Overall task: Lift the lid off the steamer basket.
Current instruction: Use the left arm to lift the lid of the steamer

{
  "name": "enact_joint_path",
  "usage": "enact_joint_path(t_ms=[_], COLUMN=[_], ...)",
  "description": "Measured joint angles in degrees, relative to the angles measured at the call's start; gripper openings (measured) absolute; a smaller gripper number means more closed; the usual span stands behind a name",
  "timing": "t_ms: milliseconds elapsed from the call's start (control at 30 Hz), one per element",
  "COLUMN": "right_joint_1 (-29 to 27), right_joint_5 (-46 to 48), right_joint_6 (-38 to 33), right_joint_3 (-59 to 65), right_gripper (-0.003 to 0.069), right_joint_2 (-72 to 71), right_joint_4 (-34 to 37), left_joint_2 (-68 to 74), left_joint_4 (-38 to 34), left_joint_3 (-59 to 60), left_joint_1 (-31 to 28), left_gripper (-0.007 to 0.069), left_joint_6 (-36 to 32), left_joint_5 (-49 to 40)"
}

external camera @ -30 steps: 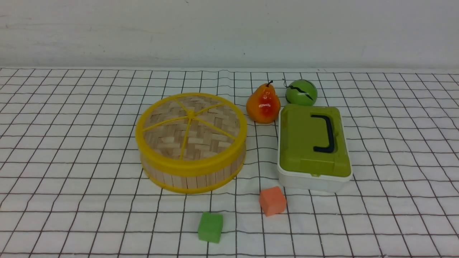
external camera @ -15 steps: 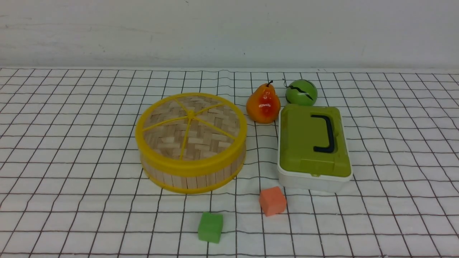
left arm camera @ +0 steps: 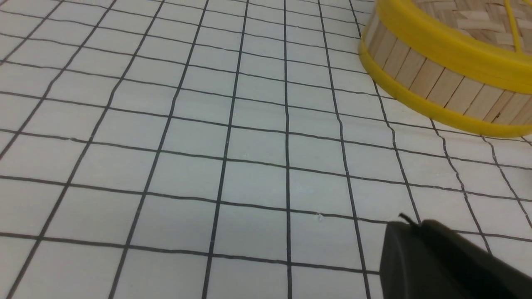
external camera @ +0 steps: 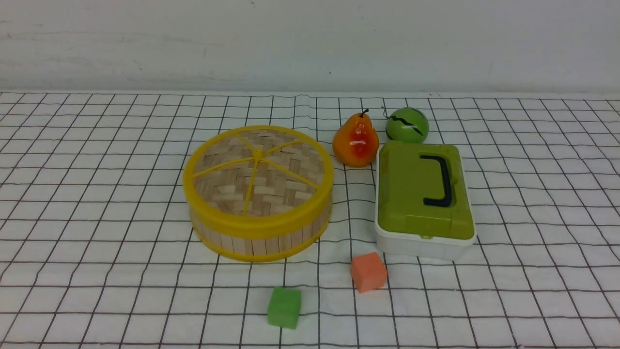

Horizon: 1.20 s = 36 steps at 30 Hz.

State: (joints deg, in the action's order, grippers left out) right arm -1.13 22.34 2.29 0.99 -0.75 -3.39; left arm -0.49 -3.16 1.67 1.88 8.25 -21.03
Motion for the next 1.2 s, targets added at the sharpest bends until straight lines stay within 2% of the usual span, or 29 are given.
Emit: enact_joint_path(t_ms=[267, 400, 667, 800, 900, 1000, 1133, 1200], right_joint_1=[0.00, 0.00, 0.00, 0.00, 0.00, 0.00, 0.00, 0.00], right_joint_5=[0.00, 0.00, 0.00, 0.00, 0.00, 0.00, 0.00, 0.00], right_joint_6=[0.00, 0.00, 0.00, 0.00, 0.00, 0.00, 0.00, 0.00], right_joint_3=[0.00, 0.00, 0.00, 0.00, 0.00, 0.00, 0.00, 0.00], right_gripper=[0.0239, 0.0239, 0.0239, 0.0239, 0.0239, 0.0239, 0.0239, 0.0239], right_joint_2=[0.00, 0.00, 0.00, 0.00, 0.00, 0.00, 0.00, 0.00], right_joint_4=[0.00, 0.00, 0.00, 0.00, 0.00, 0.00, 0.00, 0.00], left_joint_2=[0.00, 0.00, 0.00, 0.00, 0.00, 0.00, 1.45, 4.19], left_joint_4=[-0.03, -0.08, -0.47, -0.67, -2.52, -3.50, -3.51, -3.46], left_joint_3=[0.00, 0.00, 0.00, 0.00, 0.00, -1.53, -13.47, -17.87], left_joint_1=[0.00, 0.00, 0.00, 0.00, 0.00, 0.00, -0.11, -0.11], left_gripper=[0.0039, 0.0041, 0.0052, 0.0056, 0.0057, 0.0051, -0.0013, -0.0013], left_joint_6=[0.00, 0.00, 0.15, 0.49, 5.23, 10.98, 13.33, 12.38], left_joint_5=[0.67, 5.48, 30.42, 38.57, 45.77, 46.37, 32.78, 26.09])
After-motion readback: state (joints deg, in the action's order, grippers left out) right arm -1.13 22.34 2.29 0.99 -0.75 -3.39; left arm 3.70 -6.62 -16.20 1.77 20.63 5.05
